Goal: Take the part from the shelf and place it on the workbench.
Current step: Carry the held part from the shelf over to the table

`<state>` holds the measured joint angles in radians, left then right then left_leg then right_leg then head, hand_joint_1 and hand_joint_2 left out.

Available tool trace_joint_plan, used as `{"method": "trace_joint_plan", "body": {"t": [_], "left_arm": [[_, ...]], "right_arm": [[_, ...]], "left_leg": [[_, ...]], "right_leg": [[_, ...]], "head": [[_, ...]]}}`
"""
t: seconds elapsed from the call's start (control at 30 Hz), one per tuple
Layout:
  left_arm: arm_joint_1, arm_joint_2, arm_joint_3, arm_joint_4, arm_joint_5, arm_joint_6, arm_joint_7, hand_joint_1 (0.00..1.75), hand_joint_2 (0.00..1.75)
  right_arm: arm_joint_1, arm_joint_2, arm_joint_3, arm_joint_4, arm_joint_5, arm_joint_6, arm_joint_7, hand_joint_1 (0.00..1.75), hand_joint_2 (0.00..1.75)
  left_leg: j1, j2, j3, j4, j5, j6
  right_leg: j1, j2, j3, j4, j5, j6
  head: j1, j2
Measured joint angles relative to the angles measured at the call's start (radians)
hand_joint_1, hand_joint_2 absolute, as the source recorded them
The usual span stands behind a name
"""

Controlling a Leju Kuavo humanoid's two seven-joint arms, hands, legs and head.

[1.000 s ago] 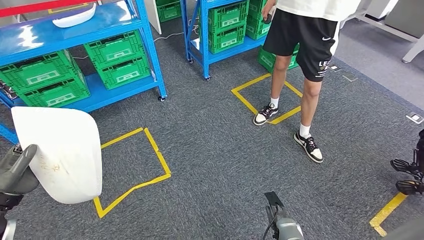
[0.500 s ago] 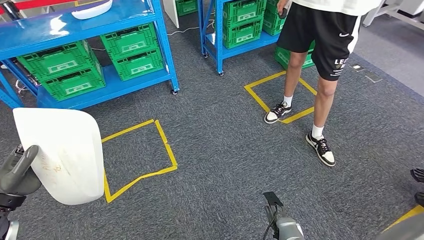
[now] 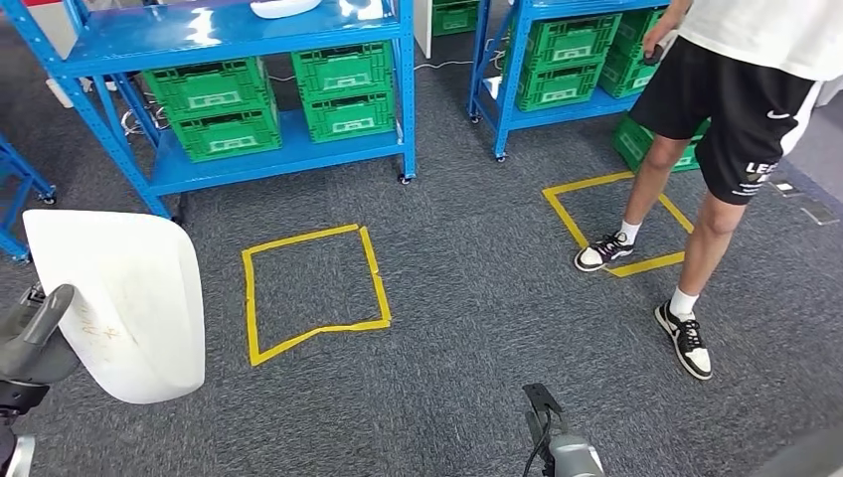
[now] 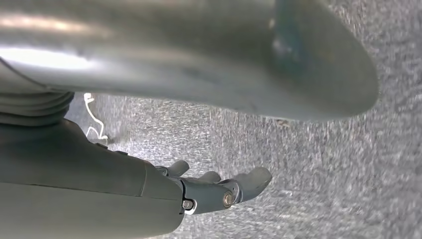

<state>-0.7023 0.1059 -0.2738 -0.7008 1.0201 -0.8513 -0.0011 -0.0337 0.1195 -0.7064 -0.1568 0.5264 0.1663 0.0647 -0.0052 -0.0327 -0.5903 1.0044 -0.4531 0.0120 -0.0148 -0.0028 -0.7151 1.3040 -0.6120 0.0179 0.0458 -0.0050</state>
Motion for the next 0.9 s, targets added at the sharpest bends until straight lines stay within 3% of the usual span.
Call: {"method": "trace_joint_plan", "body": {"t": [0.03, 0.07, 0.13, 0.2, 0.3, 0.37, 0.43, 0.5, 0.53, 0.57, 0.63, 0.7, 0.73, 0.8, 0.83, 0.9], "left_arm": [[0.003, 0.000, 0.000, 0.000, -0.001, 0.000, -0.001, 1.75, 1.75], [0.005, 0.000, 0.000, 0.000, -0.001, 0.000, -0.004, 1.75, 1.75], [0.008, 0.003, 0.000, -0.004, -0.002, 0.000, -0.012, 1.75, 1.75], [0.018, 0.015, 0.001, -0.015, -0.002, -0.001, -0.019, 1.75, 1.75], [0.058, 0.047, 0.005, -0.043, -0.004, -0.002, -0.031, 1.75, 1.75], [0.088, 0.070, 0.016, -0.068, -0.008, -0.001, -0.041, 1.75, 1.75], [0.119, 0.080, 0.033, -0.098, -0.014, 0.008, -0.043, 1.75, 1.75], [0.162, 0.080, 0.047, -0.137, -0.021, 0.019, -0.036, 1.75, 1.75], [0.182, 0.081, 0.051, -0.155, -0.023, 0.022, -0.031, 1.75, 1.75], [0.197, 0.085, 0.053, -0.166, -0.020, 0.022, -0.027, 1.75, 1.75], [0.207, 0.097, 0.056, -0.175, -0.008, 0.015, -0.024, 1.75, 1.75], [0.209, 0.111, 0.060, -0.177, 0.003, 0.003, -0.029, 1.75, 1.75], [0.211, 0.116, 0.062, -0.177, 0.006, -0.003, -0.033, 1.75, 1.75], [0.220, 0.128, 0.066, -0.178, 0.008, -0.007, -0.037, 1.75, 1.75], [0.224, 0.133, 0.068, -0.179, 0.009, -0.008, -0.038, 1.75, 1.75], [0.228, 0.136, 0.069, -0.181, 0.010, -0.009, -0.040, 1.75, 1.75]], "right_arm": [[0.000, 0.000, 0.000, 0.000, 0.000, 0.002, -0.001, 0.00, 0.00], [0.000, 0.000, 0.000, 0.000, 0.000, 0.004, -0.001, 0.00, 0.00], [-0.001, 0.001, 0.000, 0.000, 0.003, 0.005, 0.000, 0.00, 0.00], [-0.001, 0.002, 0.000, 0.000, 0.008, 0.007, 0.001, 0.00, 0.00], [-0.001, 0.004, 0.000, 0.000, 0.017, 0.010, 0.003, 0.00, 0.00], [-0.001, 0.005, 0.000, 0.000, 0.022, 0.012, 0.003, 0.00, 0.00], [0.005, 0.005, 0.000, 0.000, 0.027, 0.016, 0.003, 0.00, 0.00], [0.009, 0.002, 0.000, 0.000, 0.033, 0.022, 0.003, 0.00, 0.00], [0.009, 0.000, 0.000, 0.000, 0.035, 0.024, 0.002, 0.00, 0.00], [0.009, -0.001, 0.000, 0.000, 0.037, 0.025, 0.001, 0.00, 0.00], [0.009, -0.002, 0.000, 0.000, 0.042, 0.027, -0.002, 0.00, 0.00], [0.010, -0.003, 0.000, 0.000, 0.045, 0.032, -0.004, 0.00, 0.00], [0.010, -0.004, 0.000, 0.000, 0.046, 0.035, -0.004, 0.00, 0.00], [0.009, -0.007, 0.000, 0.000, 0.048, 0.037, -0.005, 0.00, 0.00], [0.008, -0.007, 0.000, 0.000, 0.049, 0.038, -0.005, 0.00, 0.00], [0.008, -0.010, 0.000, 0.000, 0.051, 0.038, -0.006, 0.00, 0.00]], "left_leg": [[0.001, -0.014, -0.004, 0.004, 0.001, -0.001], [0.002, -0.028, -0.007, 0.010, 0.001, -0.003], [0.003, -0.055, -0.018, 0.023, -0.001, -0.013], [0.003, -0.076, -0.029, 0.031, 0.000, -0.026], [0.005, -0.093, -0.038, 0.027, 0.007, -0.045], [0.002, -0.053, -0.060, 0.068, -0.018, -0.055], [0.002, 0.004, -0.113, 0.182, -0.079, -0.063], [0.004, 0.023, -0.160, 0.288, -0.119, -0.066], [0.005, 0.027, -0.161, 0.297, -0.115, -0.065], [0.005, 0.031, -0.141, 0.264, -0.094, -0.062], [-0.002, 0.067, -0.063, 0.126, -0.041, -0.049], [-0.013, 0.100, -0.009, 0.031, -0.019, -0.033], [-0.017, 0.102, -0.005, 0.018, -0.019, -0.028], [-0.015, 0.077, -0.004, 0.010, -0.012, -0.020], [-0.012, 0.066, -0.001, 0.004, -0.007, -0.016], [-0.003, 0.044, 0.006, -0.007, 0.003, -0.007]], "right_leg": [[-0.001, 0.002, 0.003, -0.006, 0.014, -0.001], [-0.002, 0.006, 0.026, -0.050, 0.044, -0.001], [-0.008, 0.044, 0.091, -0.181, 0.095, -0.001], [-0.011, 0.070, 0.120, -0.243, 0.108, -0.005], [-0.009, 0.046, 0.120, -0.248, 0.112, -0.024], [-0.010, 0.025, 0.122, -0.255, 0.116, -0.038], [-0.008, 0.000, 0.122, -0.257, 0.116, -0.047], [-0.005, -0.028, 0.122, -0.256, 0.114, -0.050], [-0.004, -0.042, 0.122, -0.256, 0.113, -0.051], [-0.002, -0.055, 0.123, -0.256, 0.112, -0.051], [0.002, -0.080, 0.126, -0.256, 0.110, -0.050], [0.006, -0.101, 0.130, -0.257, 0.107, -0.043], [0.006, -0.112, 0.132, -0.258, 0.106, -0.038], [0.006, -0.125, 0.139, -0.261, 0.103, -0.026], [0.005, -0.110, 0.140, -0.257, 0.097, -0.020], [0.004, -0.047, 0.114, -0.191, 0.054, -0.012]], "head": [[0.000, 0.000], [0.000, 0.000], [0.000, 0.000], [0.000, 0.000], [0.000, 0.000], [-0.006, 0.000], [-0.011, 0.000], [-0.011, 0.000], [-0.011, 0.000], [-0.011, 0.000], [-0.011, 0.000], [-0.011, 0.000], [-0.011, 0.000], [-0.010, 0.000], [-0.011, 0.000], [-0.009, 0.000]]}}
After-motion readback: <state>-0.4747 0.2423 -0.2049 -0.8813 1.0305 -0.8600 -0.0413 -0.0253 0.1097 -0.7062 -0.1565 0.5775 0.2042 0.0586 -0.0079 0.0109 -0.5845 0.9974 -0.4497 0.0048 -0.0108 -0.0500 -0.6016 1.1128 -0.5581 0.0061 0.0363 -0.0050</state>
